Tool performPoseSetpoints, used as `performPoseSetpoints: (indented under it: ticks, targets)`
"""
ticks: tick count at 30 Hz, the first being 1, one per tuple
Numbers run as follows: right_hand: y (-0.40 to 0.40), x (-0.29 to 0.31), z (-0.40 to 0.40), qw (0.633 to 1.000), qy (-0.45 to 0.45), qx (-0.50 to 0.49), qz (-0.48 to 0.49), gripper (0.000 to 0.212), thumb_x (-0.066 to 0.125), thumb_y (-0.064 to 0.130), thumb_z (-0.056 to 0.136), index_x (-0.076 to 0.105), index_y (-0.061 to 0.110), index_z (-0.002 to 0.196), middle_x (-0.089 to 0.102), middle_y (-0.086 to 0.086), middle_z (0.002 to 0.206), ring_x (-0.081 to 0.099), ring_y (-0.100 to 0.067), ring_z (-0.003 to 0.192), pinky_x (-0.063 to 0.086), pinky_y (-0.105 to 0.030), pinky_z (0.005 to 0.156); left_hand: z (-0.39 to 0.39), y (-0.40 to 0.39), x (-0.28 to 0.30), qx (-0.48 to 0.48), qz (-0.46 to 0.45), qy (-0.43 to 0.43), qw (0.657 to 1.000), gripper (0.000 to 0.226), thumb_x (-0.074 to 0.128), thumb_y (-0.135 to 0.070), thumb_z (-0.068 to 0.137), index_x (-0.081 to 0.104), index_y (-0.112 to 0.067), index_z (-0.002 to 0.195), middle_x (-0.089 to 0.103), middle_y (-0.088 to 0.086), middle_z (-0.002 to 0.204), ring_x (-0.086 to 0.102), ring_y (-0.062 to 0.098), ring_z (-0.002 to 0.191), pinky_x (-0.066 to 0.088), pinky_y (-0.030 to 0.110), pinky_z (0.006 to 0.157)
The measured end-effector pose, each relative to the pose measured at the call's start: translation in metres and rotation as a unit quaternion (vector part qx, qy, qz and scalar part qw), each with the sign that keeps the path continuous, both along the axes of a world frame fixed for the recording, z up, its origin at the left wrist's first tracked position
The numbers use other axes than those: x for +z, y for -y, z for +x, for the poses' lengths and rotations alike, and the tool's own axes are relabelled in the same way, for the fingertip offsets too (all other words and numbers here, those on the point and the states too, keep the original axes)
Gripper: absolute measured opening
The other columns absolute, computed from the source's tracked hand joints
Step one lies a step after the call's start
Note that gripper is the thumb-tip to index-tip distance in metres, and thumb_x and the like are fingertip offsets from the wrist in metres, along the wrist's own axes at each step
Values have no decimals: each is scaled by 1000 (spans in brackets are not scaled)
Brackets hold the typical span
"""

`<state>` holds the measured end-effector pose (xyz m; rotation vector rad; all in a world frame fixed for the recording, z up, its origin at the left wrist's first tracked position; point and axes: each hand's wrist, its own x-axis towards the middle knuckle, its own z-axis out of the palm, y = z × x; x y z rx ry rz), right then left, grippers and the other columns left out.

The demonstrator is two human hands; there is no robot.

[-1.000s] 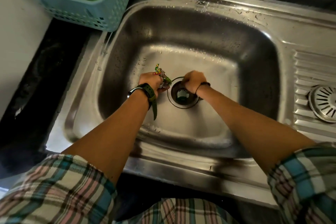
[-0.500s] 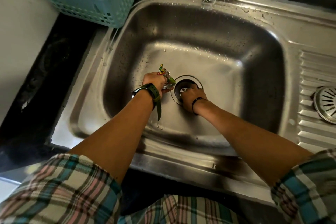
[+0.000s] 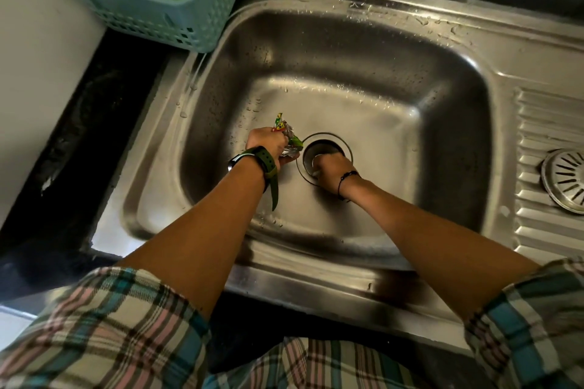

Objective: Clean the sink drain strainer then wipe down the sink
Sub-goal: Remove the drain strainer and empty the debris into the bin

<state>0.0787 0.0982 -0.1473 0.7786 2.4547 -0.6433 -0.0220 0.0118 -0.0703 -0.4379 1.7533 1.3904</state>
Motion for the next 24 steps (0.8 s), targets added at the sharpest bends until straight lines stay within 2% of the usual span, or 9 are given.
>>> performPoseSetpoints:
  ticks: [2,4,6,9,12,14,17,20,24]
  targets:
    - [-8,7,-2,997,-16,-68,-35,25,53,14,87,66,5,107,64,-17,117,58,-33,110,48,-32,89,-1,1,1,-6,-2,1,1000,25,50,5,87,56,-9,67,60,10,73,62,20,63,50,23,35]
    - [-20,21,-9,969,-64,-215,-105,16,60,12,85,69,6,96,67,-16,107,62,-30,97,50,-33,83,-2,2,2,-12,-4,5,1000,25,50,5,87,56,-9,67,59,10,72,61,20,63,52,24,37]
    - [-31,45,-17,886,-124,-369,-253,11,60,2,84,66,9,78,66,-12,89,58,-21,69,48,-29,58,-3,0,4,-25,-3,11,1000,20,50,8,85,56,-7,73,59,10,74,61,20,64,56,30,46]
    - [-40,80,-25,812,-205,-391,-381,24,58,-10,81,65,12,73,64,-2,75,53,-11,58,41,-19,43,-1,-5,8,-57,-5,14,998,17,50,9,84,60,-2,92,61,14,89,63,27,80,56,37,65]
    - [-31,105,-34,841,-241,-331,-354,22,64,-6,77,66,10,93,63,1,76,56,-9,66,45,-19,53,3,-10,16,-81,7,21,996,21,51,7,84,60,-1,102,61,18,105,61,31,97,57,37,68]
    - [-22,109,-40,874,-257,-298,-286,22,67,-5,75,66,9,93,66,-1,80,59,-11,71,49,-17,60,4,-12,23,-77,31,41,996,14,52,8,83,60,0,92,61,17,97,62,27,86,57,33,58]
    - [-12,110,-44,890,-284,-279,-222,17,69,-3,74,68,4,90,67,-11,87,61,-19,81,53,-32,77,3,-14,34,-49,77,71,993,16,49,12,84,57,-2,81,58,16,87,59,24,72,55,28,46]
    - [-6,111,-42,903,-300,-258,-166,15,70,0,74,67,12,82,68,-9,90,61,-20,85,53,-35,80,1,-9,45,-31,115,84,989,21,38,13,87,53,0,93,55,17,87,57,25,72,57,34,62]
    - [4,123,-41,918,-300,-215,-143,16,70,0,73,69,7,87,66,-18,106,62,-30,98,53,-45,88,-1,9,64,-63,145,76,984,25,33,10,89,52,-6,85,55,12,88,57,23,75,50,33,70]
